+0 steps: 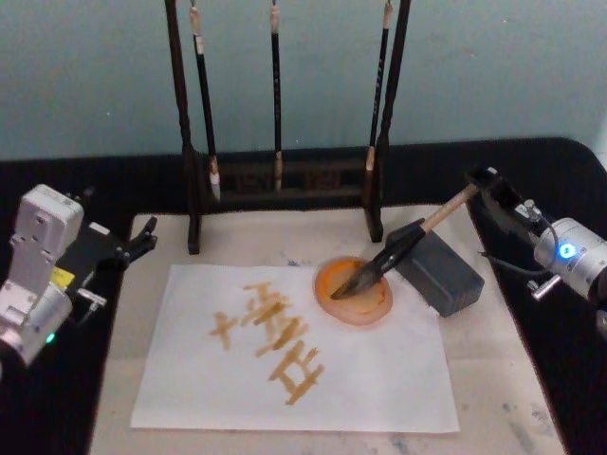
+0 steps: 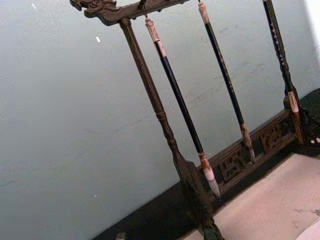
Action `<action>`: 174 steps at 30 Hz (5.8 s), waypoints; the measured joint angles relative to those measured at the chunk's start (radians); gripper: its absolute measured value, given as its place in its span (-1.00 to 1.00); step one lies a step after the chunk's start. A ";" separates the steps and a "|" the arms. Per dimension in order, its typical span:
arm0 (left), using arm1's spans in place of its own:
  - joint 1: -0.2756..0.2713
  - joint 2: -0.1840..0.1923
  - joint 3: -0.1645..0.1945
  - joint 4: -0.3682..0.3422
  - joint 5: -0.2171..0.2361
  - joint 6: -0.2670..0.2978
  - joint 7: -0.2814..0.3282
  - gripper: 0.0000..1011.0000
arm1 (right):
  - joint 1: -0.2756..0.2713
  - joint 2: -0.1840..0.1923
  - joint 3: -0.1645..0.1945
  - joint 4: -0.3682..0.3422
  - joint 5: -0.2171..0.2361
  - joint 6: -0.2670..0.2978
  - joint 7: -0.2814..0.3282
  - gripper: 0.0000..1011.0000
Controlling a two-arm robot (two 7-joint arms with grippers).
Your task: Pick up the brush from the inkstone, write on the paper, then place the brush back to its original position.
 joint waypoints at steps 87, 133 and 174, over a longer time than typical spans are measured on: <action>0.000 0.000 0.000 0.000 0.000 0.000 0.000 1.00 | -0.251 0.246 -0.304 -0.382 -0.919 -0.441 -0.191 0.98; 0.000 0.000 0.000 0.000 0.000 0.000 0.000 1.00 | -0.272 0.215 -0.280 -0.332 -0.918 -0.492 -0.175 0.98; 0.000 0.000 0.000 0.000 0.000 0.000 0.000 1.00 | -0.272 0.216 -0.280 -0.333 -0.918 -0.491 -0.175 0.98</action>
